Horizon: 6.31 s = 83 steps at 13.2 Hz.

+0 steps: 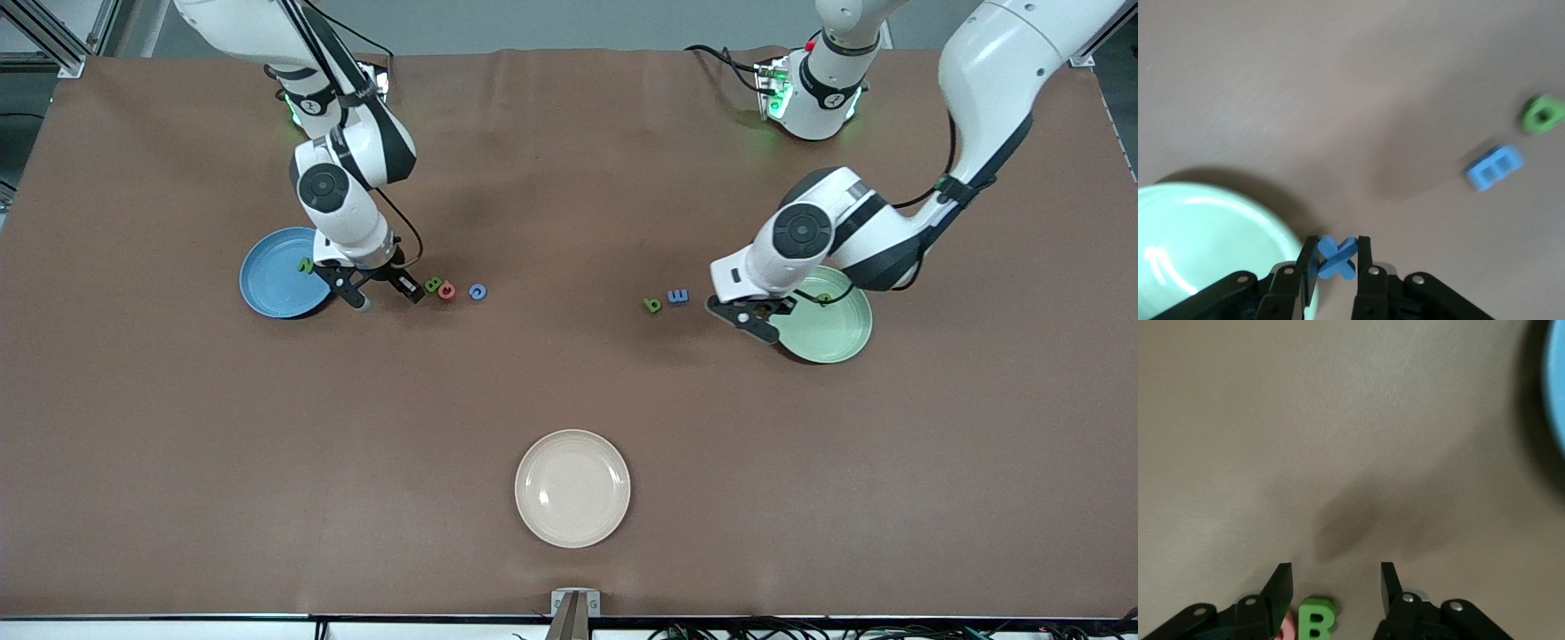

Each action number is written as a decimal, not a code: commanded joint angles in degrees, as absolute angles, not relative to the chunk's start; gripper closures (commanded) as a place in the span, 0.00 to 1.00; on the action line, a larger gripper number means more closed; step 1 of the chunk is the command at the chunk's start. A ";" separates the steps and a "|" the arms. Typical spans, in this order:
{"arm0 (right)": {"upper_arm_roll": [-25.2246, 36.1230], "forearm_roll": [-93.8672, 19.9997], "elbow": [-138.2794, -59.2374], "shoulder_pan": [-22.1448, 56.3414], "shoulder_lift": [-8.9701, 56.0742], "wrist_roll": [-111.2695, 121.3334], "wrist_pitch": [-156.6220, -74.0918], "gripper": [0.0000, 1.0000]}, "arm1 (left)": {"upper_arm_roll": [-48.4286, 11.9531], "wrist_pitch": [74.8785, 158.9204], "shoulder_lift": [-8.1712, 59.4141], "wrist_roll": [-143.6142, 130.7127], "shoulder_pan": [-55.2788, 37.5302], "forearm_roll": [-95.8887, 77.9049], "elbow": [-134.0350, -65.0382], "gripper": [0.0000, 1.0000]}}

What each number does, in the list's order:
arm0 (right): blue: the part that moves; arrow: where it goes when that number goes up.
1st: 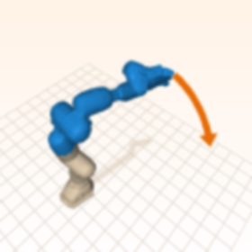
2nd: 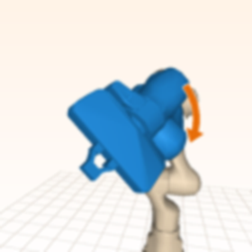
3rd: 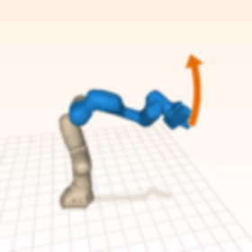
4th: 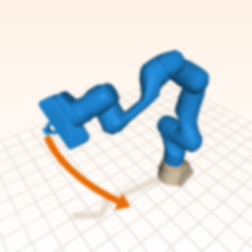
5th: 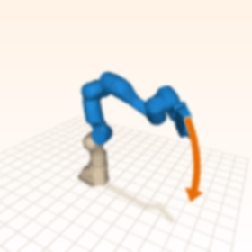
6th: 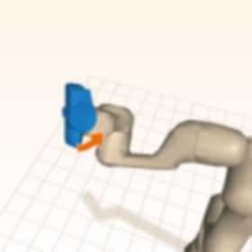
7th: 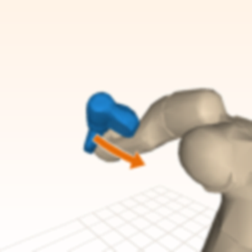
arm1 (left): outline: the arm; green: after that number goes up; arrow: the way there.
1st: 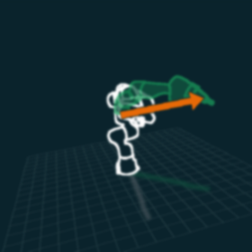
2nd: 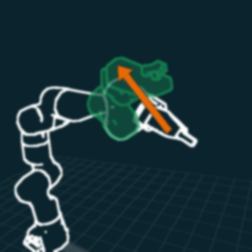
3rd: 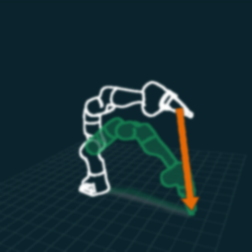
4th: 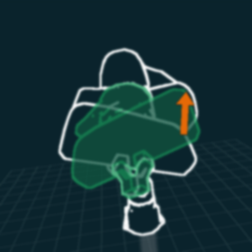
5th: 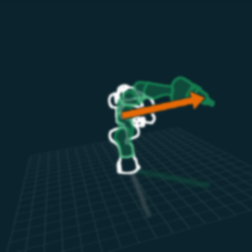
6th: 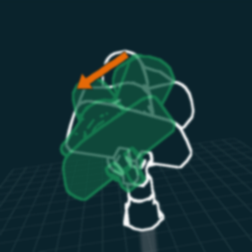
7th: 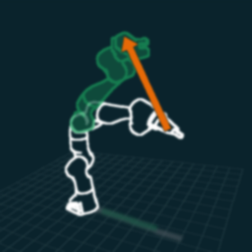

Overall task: Sort uppercase to blue plate, lowercase to green plate
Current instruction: 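Place plus on green plate with the left gripper while the right gripper grasps B, then place B on blue plate with the right gripper while the left gripper reaches m, then place m on green plate with the left gripper while the right gripper grasps Q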

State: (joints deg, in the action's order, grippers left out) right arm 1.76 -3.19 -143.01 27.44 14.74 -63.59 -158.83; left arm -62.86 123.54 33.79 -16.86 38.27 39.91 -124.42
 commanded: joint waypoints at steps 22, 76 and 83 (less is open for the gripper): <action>2.20 -3.52 -141.68 34.80 21.45 -69.17 -161.46 0.83 | -71.53 128.06 34.63 -18.26 51.59 49.40 -131.05 0.01; 2.29 -1.05 -139.66 35.59 18.80 -49.57 -160.57 0.17 | -75.41 120.50 36.74 1.49 49.73 46.84 -127.34 0.96; 2.29 -1.05 -138.43 36.83 20.83 -50.10 -161.72 0.32 | -70.86 122.33 38.84 10.28 56.43 52.10 -127.00 0.96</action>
State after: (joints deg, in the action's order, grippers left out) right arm 1.76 -1.83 -139.52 35.76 19.57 -49.86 -161.25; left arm -72.91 121.07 38.42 8.82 56.22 49.62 -126.99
